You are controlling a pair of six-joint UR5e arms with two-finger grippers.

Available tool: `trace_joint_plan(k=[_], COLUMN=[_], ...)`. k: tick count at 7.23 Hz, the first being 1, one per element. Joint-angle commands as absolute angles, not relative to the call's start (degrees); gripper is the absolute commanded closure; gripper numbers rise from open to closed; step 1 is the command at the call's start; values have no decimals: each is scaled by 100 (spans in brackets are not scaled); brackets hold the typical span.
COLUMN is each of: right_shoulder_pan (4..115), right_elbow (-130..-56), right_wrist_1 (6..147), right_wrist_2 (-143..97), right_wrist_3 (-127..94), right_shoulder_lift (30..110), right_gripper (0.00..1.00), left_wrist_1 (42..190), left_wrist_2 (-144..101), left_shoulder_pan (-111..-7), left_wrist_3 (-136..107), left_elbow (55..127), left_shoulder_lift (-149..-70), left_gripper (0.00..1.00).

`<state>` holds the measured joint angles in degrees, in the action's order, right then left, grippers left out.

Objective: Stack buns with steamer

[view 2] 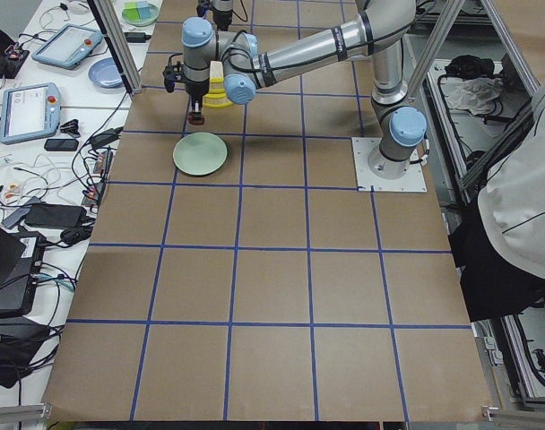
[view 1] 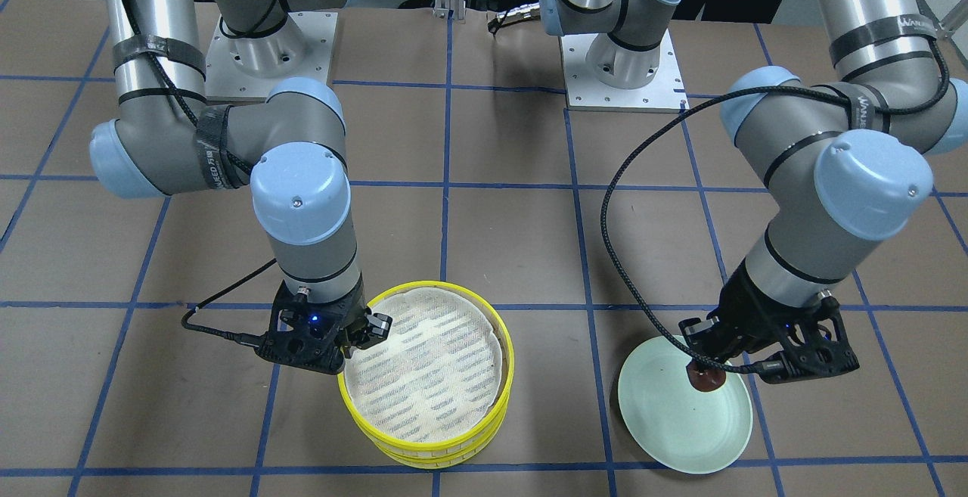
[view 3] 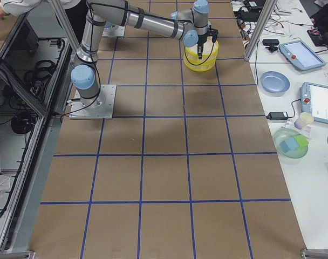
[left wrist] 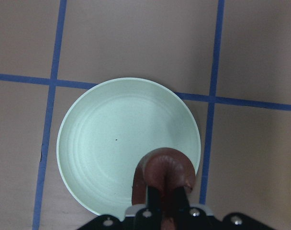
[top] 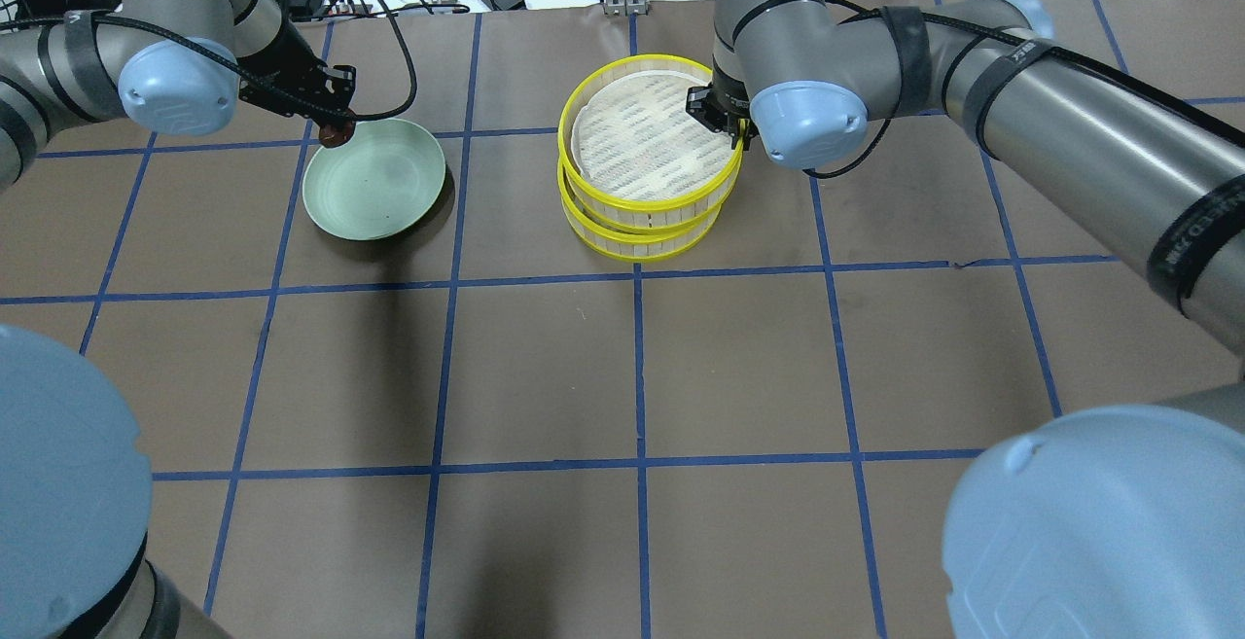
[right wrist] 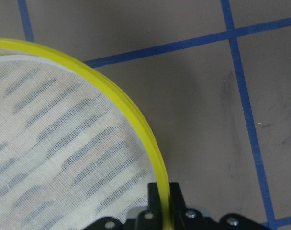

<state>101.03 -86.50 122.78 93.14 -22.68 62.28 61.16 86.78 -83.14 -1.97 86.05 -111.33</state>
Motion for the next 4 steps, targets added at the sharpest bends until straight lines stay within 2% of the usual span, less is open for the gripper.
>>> trace_joint_plan(k=[1,4], right_shoulder_pan=[10099,10099], right_elbow=[-8657,-8666], right_wrist_1=[12313,12366], right_wrist_2=[9237,9255], right_wrist_3=[-2294,-2215], right_shoulder_lift=[6205,6144], right_gripper=[100,100], left_wrist_1=[6135,6126], left_wrist_2=[8438,8227], left_shoulder_pan=[-8586,-8885], left_wrist_3=[-912,-1694], left_elbow=[8604,8604], left_shoulder_lift=[-10899,-10890], left_gripper=[100,100])
